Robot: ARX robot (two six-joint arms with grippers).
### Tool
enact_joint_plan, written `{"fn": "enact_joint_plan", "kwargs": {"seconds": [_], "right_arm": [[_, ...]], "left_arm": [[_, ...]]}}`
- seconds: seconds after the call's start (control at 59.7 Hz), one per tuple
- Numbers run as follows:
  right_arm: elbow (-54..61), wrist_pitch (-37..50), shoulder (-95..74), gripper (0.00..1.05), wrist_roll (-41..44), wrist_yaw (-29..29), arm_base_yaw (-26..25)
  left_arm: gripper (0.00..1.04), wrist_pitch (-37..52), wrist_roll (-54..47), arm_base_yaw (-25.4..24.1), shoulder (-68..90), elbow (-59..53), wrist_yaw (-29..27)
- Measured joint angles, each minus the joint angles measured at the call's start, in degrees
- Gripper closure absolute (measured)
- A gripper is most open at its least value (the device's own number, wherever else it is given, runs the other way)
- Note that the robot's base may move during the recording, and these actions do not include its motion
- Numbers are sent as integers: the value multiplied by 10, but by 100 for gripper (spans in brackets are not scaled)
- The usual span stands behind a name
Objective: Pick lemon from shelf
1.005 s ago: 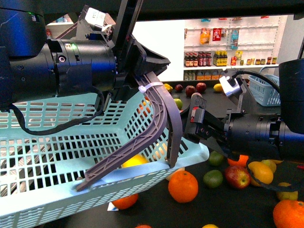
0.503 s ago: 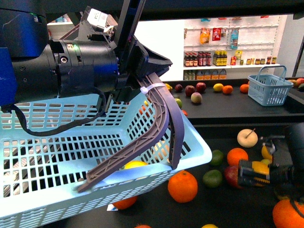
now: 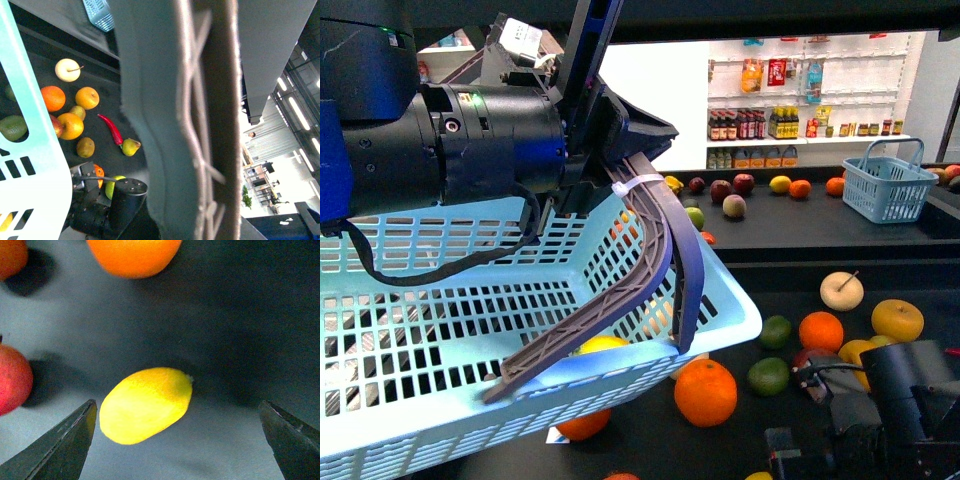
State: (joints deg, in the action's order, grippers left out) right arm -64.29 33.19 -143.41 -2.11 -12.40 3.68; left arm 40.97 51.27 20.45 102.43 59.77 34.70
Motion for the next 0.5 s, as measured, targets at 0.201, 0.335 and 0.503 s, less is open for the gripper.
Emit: {"fn": "enact_joint_plan", "kwargs": {"seconds": [0.201, 0.335, 0.503], "right_arm": [[7, 17, -23, 7, 23, -3, 21], [8, 37, -32, 7, 28, -7, 34], [6, 46, -42, 7, 39, -10, 48]], "left_arm": [[98, 0, 0, 0, 0, 0, 0], [98, 0, 0, 0, 0, 0, -1], [98, 0, 0, 0, 0, 0, 0]]}}
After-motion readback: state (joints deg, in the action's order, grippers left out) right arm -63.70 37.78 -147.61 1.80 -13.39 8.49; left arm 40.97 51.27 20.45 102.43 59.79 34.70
